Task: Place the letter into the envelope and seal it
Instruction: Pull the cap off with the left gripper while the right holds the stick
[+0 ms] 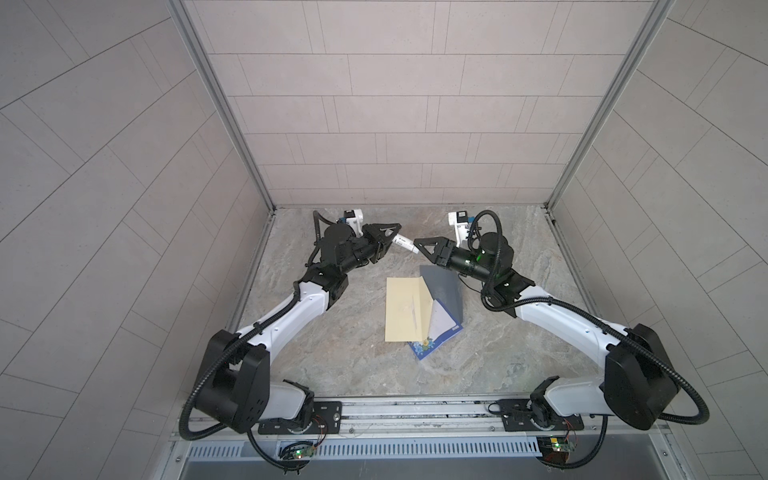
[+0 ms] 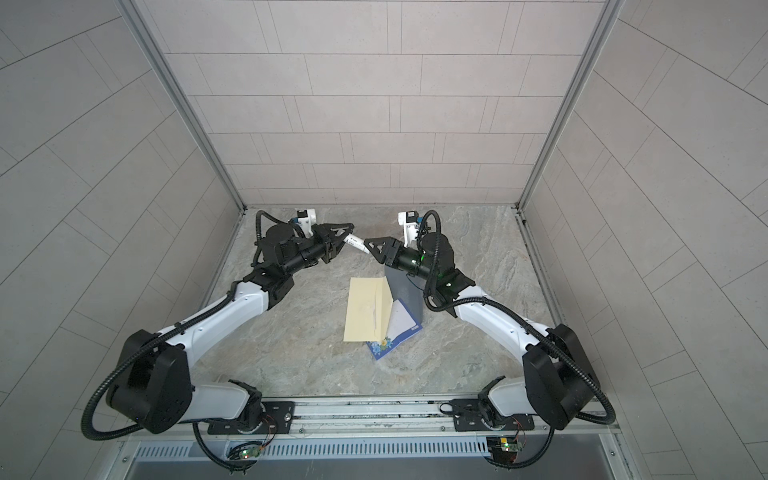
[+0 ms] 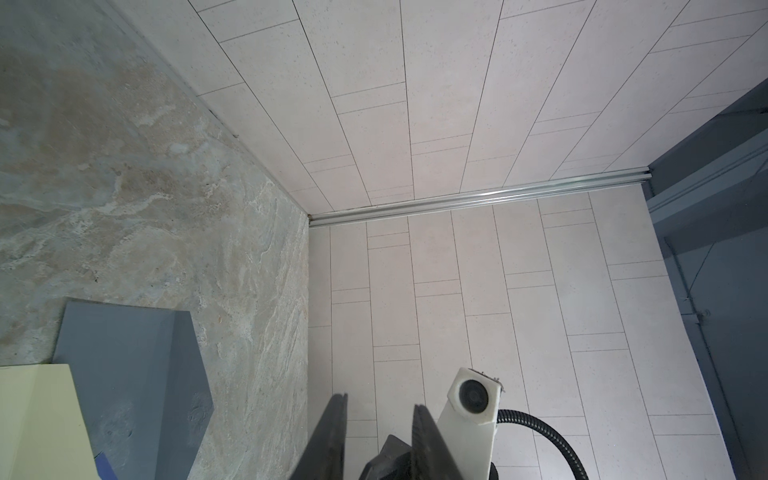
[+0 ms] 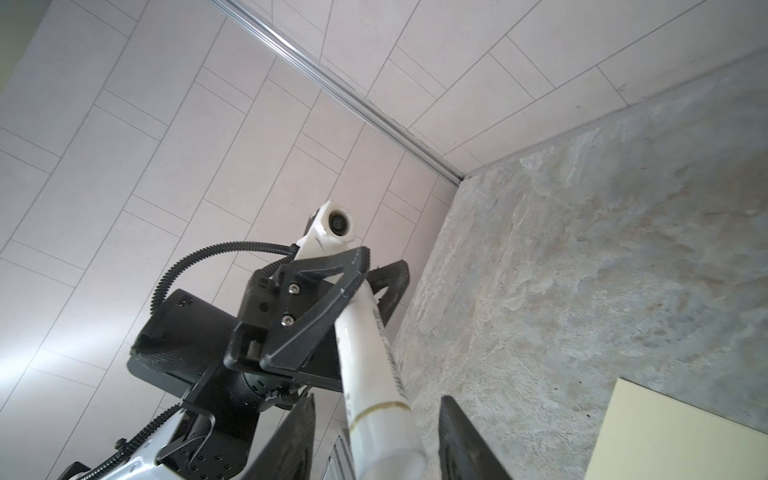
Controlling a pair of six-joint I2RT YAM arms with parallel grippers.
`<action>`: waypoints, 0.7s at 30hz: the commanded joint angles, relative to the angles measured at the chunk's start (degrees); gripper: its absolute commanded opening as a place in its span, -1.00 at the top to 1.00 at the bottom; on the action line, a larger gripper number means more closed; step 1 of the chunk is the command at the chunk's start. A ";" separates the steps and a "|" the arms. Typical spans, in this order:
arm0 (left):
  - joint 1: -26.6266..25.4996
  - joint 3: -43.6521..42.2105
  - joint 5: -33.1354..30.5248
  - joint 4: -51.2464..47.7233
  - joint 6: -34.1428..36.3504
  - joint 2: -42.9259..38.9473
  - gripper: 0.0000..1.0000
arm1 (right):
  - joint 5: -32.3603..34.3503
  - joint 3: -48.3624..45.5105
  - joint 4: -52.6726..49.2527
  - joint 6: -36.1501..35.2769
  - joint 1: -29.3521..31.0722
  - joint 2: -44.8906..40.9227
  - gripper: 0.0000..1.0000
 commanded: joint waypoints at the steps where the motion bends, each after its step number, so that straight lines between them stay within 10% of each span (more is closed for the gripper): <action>1: -0.35 -0.61 -0.34 3.10 -0.95 -1.75 1.00 | -0.84 0.88 5.77 2.56 0.88 0.57 0.00; 21: -0.88 -1.46 0.16 4.95 -1.91 -1.46 1.00 | 1.40 2.14 12.89 7.17 2.56 6.59 0.37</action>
